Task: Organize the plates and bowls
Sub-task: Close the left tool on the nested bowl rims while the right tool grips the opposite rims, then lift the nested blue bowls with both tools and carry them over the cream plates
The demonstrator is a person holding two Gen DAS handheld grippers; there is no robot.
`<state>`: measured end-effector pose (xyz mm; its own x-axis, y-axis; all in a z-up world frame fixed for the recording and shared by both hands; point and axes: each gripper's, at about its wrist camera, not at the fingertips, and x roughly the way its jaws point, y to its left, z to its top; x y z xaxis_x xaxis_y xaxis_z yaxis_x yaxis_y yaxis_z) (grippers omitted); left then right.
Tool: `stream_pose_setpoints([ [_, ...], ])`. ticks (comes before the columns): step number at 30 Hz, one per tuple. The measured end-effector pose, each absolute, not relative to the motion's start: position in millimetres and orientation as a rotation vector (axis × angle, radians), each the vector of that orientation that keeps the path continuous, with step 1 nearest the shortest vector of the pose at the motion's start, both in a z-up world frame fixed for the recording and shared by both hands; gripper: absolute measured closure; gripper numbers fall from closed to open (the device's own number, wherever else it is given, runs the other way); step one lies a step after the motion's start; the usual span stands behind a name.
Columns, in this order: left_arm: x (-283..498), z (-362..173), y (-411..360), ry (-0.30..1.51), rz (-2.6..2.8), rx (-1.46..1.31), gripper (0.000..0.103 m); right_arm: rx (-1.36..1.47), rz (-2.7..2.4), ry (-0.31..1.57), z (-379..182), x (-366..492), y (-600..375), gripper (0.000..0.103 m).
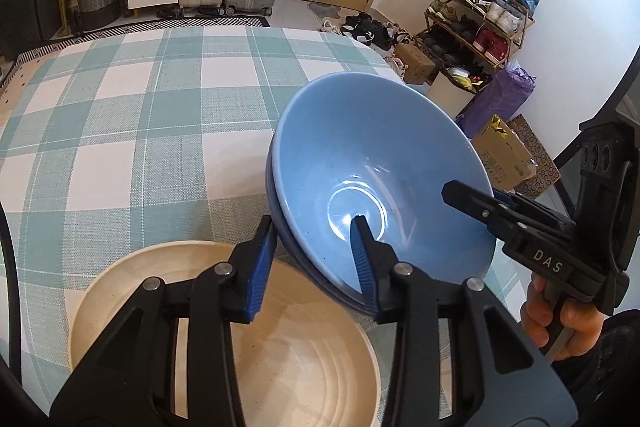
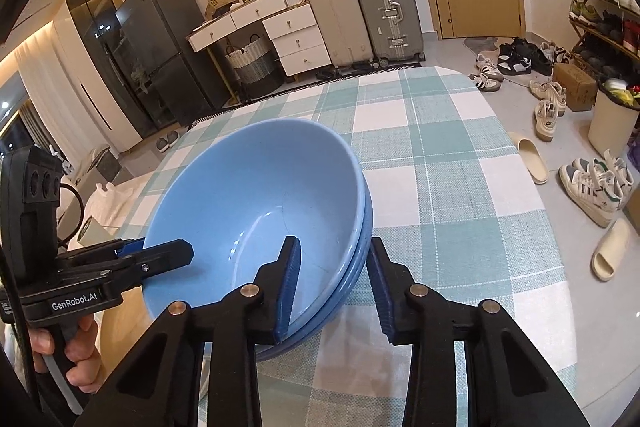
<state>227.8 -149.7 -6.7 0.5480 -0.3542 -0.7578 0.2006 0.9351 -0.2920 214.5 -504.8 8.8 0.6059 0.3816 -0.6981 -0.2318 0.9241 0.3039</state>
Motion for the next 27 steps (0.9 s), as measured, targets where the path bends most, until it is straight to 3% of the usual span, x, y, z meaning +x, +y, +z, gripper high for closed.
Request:
stream_pose_setpoints([
  [27, 189, 53, -146, 0.822, -0.323, -0.148, 0.069, 0.148, 0.352, 0.744, 62, 184, -503, 0.068],
])
